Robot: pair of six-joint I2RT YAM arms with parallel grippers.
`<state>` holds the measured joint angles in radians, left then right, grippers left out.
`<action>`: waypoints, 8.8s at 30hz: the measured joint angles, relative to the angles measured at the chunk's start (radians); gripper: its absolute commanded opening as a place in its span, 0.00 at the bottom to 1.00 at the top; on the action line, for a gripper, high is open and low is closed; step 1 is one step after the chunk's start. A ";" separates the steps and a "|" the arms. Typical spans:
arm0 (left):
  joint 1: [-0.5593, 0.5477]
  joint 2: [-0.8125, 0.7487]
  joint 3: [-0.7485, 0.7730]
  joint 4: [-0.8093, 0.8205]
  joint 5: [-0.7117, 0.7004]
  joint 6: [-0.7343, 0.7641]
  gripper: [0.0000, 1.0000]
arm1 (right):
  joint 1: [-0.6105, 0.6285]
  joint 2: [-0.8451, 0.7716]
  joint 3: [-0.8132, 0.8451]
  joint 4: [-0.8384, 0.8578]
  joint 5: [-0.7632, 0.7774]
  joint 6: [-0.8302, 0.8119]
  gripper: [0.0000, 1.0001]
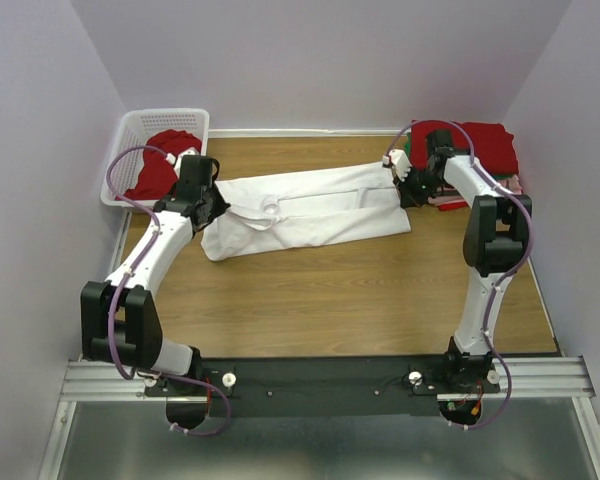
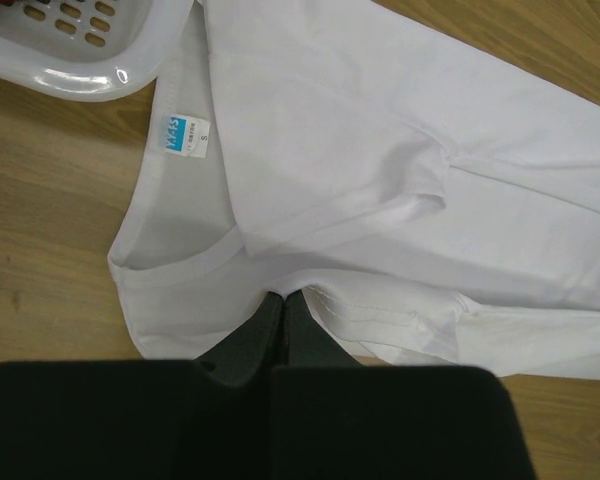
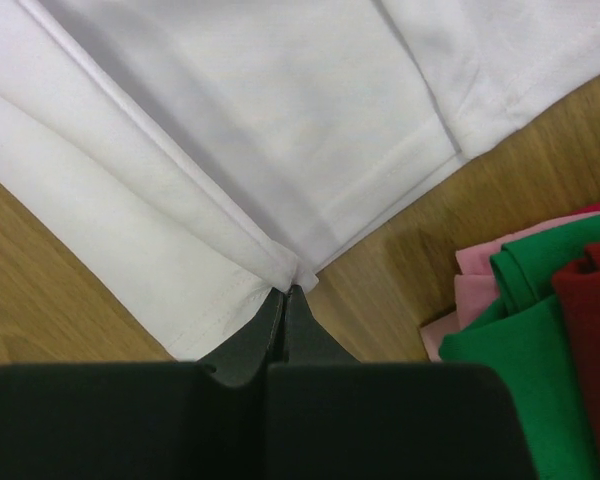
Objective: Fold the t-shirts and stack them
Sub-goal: Fold the tshirt
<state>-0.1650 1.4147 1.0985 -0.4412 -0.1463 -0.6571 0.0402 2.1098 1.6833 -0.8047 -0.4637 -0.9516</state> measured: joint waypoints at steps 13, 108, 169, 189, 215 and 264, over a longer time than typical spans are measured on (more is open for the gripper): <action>0.013 0.123 0.105 0.010 0.005 0.047 0.00 | 0.006 0.050 0.053 0.003 0.044 0.059 0.00; 0.031 0.186 0.458 0.085 0.118 0.457 0.79 | 0.046 -0.037 -0.018 0.193 0.167 0.316 0.50; 0.063 -0.605 -0.365 0.372 -0.034 0.471 0.80 | 0.673 0.419 0.550 0.414 0.686 0.692 0.46; 0.063 -0.587 -0.365 0.392 0.045 0.464 0.82 | 0.421 -0.270 -0.254 0.240 0.095 0.150 0.86; 0.063 -0.596 -0.365 0.395 0.095 0.462 0.82 | 0.313 -0.182 -0.393 0.341 0.351 0.054 0.42; 0.063 -0.628 -0.365 0.402 0.121 0.462 0.82 | 0.313 -0.204 -0.439 0.396 0.419 0.010 0.44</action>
<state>-0.1020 0.7872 0.7330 -0.0387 -0.0257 -0.1947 0.3534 1.9060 1.2446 -0.4088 -0.0448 -0.9413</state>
